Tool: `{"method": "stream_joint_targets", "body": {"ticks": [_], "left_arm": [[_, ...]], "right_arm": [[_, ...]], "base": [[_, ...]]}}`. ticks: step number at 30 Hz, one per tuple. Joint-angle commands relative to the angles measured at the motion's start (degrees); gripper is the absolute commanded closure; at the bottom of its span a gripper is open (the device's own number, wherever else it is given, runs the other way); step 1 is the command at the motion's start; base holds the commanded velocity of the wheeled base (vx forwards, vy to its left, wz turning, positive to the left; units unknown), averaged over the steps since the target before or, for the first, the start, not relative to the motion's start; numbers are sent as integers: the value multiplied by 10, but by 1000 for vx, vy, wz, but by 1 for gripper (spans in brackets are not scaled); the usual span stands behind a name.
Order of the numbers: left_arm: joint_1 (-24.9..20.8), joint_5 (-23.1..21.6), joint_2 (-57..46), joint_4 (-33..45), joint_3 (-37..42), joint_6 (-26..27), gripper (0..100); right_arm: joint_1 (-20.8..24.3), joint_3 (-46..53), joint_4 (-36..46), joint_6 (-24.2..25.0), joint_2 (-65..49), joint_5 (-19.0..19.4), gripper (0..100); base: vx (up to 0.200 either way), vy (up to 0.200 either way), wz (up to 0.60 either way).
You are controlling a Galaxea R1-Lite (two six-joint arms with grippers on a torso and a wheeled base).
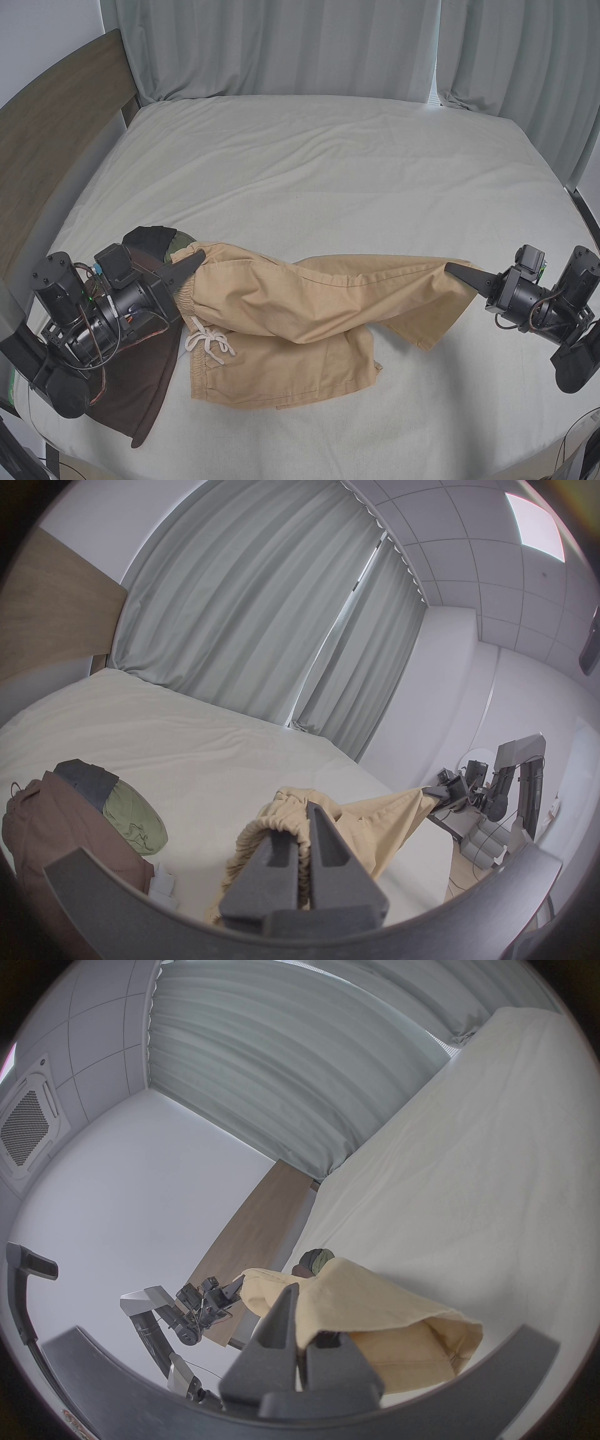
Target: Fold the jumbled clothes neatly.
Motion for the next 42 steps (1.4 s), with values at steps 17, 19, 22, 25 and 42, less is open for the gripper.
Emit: {"method": "stream_joint_targets", "body": {"ticks": [17,19,22,25,42], "left_arm": [[33,0,0,0,-16,-13,100],[37,0,0,0,-16,-13,100],[39,0,0,0,-17,-13,100],[46,0,-2,0,-18,-13,100],[66,0,0,0,-24,-13,100]], "right_arm": [[-34,-15,-1,-1,39,1,100],[-34,-15,-1,-2,41,1,100],[-34,-16,-1,-2,42,1,100],[-38,-22,-1,-2,44,1,100],[-50,-37,-2,-3,61,1,100]], "base": [[0,0,0],[0,0,0],[0,0,0],[0,0,0],[0,0,0]]}}
